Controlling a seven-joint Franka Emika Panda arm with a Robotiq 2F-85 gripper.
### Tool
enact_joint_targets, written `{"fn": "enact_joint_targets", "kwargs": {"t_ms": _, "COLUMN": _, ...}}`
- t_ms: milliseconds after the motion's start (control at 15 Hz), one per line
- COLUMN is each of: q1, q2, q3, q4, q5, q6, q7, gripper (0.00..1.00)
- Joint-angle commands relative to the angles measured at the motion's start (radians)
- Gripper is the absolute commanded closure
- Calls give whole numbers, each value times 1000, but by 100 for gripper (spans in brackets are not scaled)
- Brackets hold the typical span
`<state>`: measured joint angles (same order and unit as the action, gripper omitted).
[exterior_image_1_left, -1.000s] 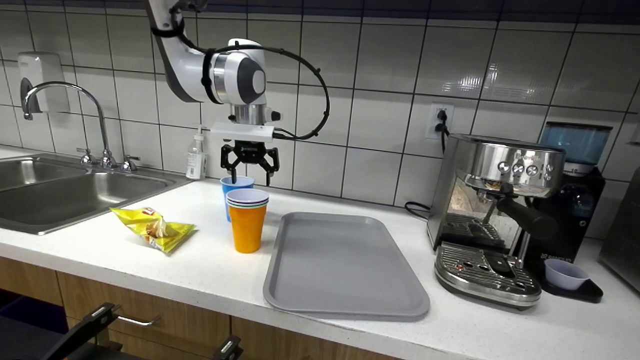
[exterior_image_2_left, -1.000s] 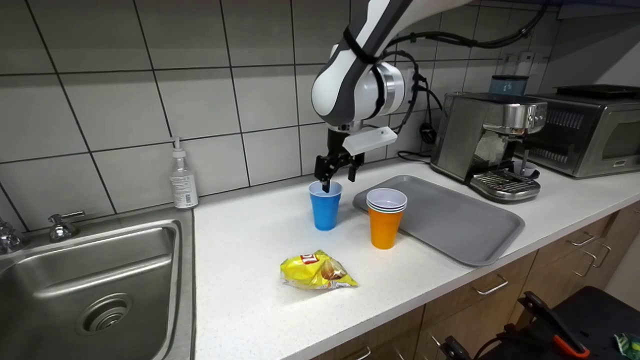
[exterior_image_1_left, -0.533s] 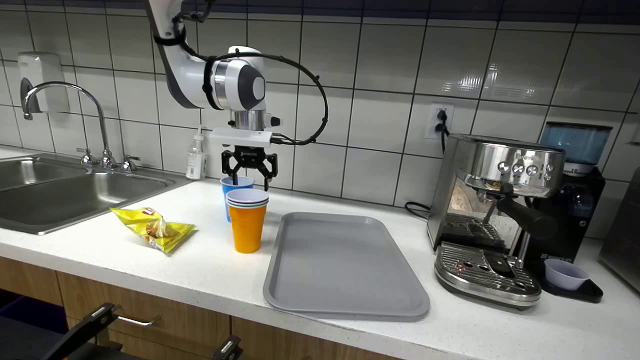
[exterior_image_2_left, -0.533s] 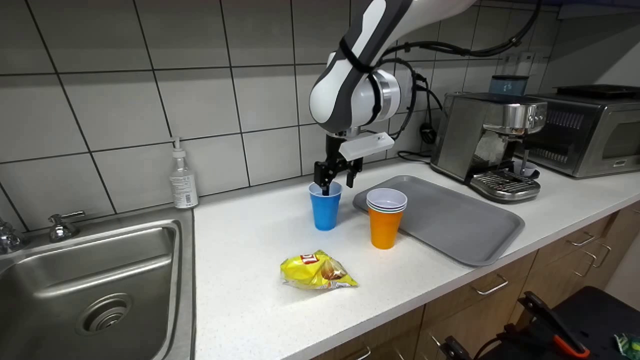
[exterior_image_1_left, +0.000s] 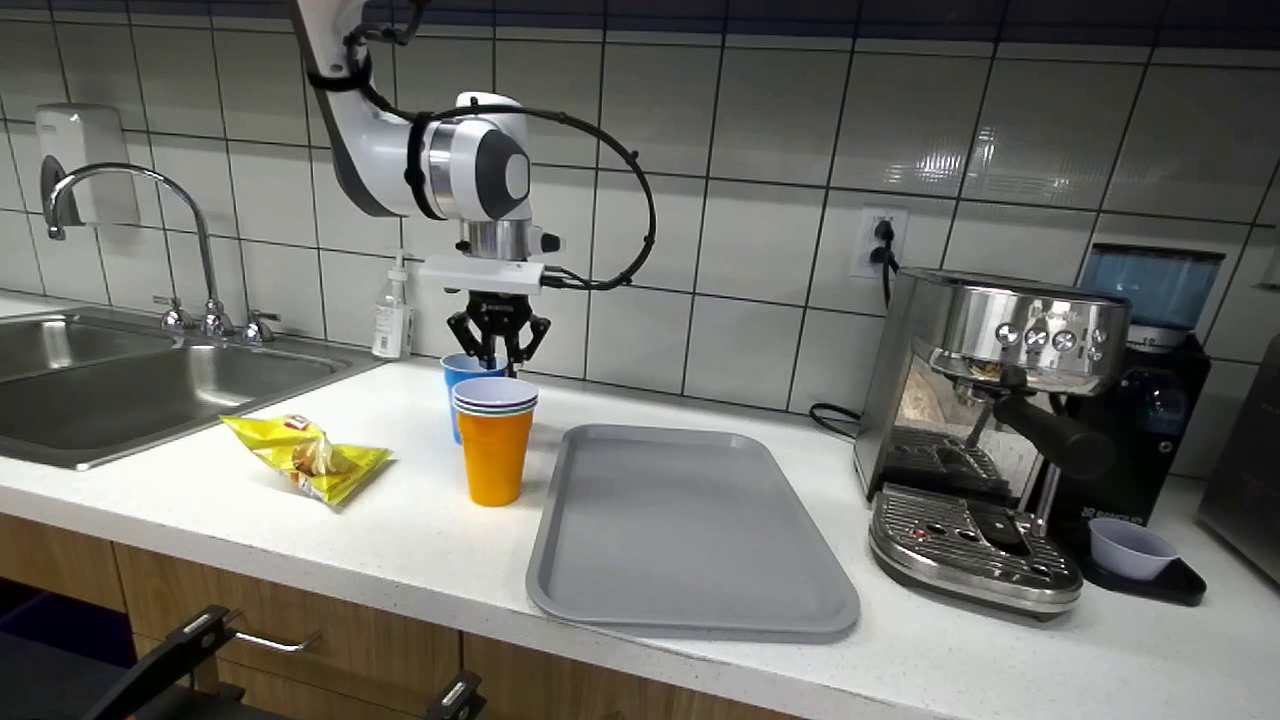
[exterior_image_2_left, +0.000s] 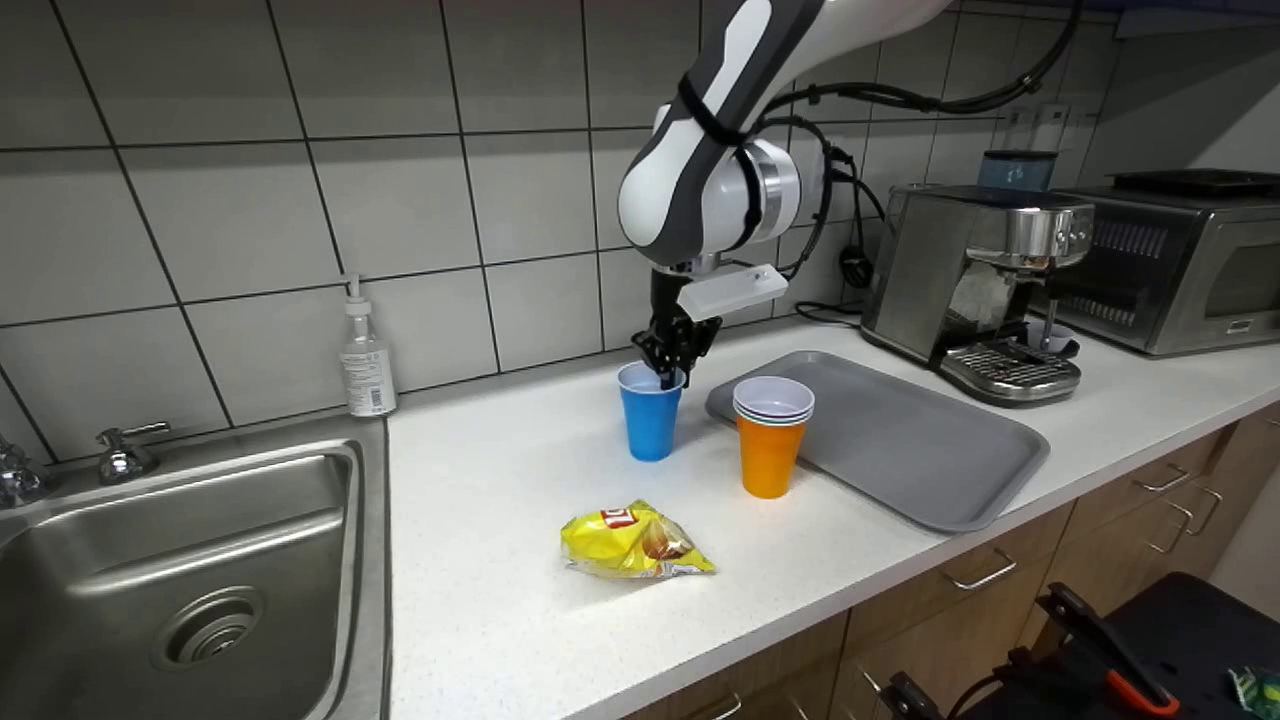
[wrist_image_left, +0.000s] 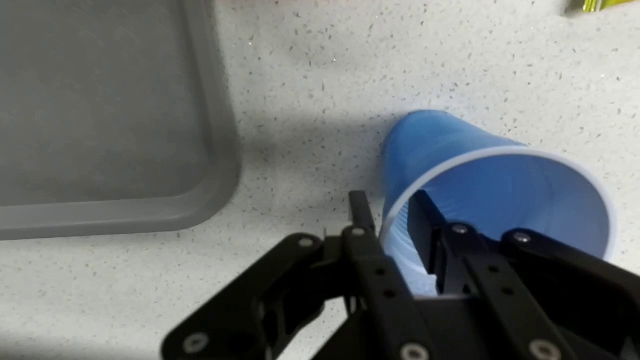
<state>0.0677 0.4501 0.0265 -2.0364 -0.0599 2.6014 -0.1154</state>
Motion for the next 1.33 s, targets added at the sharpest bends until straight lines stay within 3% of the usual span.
{"fn": "enact_joint_targets", "kwargs": {"t_ms": 0, "q1": 10, "q2": 3, "q3": -7, "q4": 18, "q5": -28, "q6": -12, "q7": 33, "gripper": 100}}
{"fn": "enact_joint_targets", "kwargs": {"t_ms": 733, "q1": -12, "q2": -41, "q3": 27, "q4": -21, "q5": 3, "q6": 1, "q7": -25, "gripper": 99}}
{"fn": "enact_joint_targets", "kwargs": {"t_ms": 1267, "q1": -7, "q2": -101, "q3": 27, "q4": -107, "q5": -41, "q6": 140, "q7": -58, "gripper": 99}}
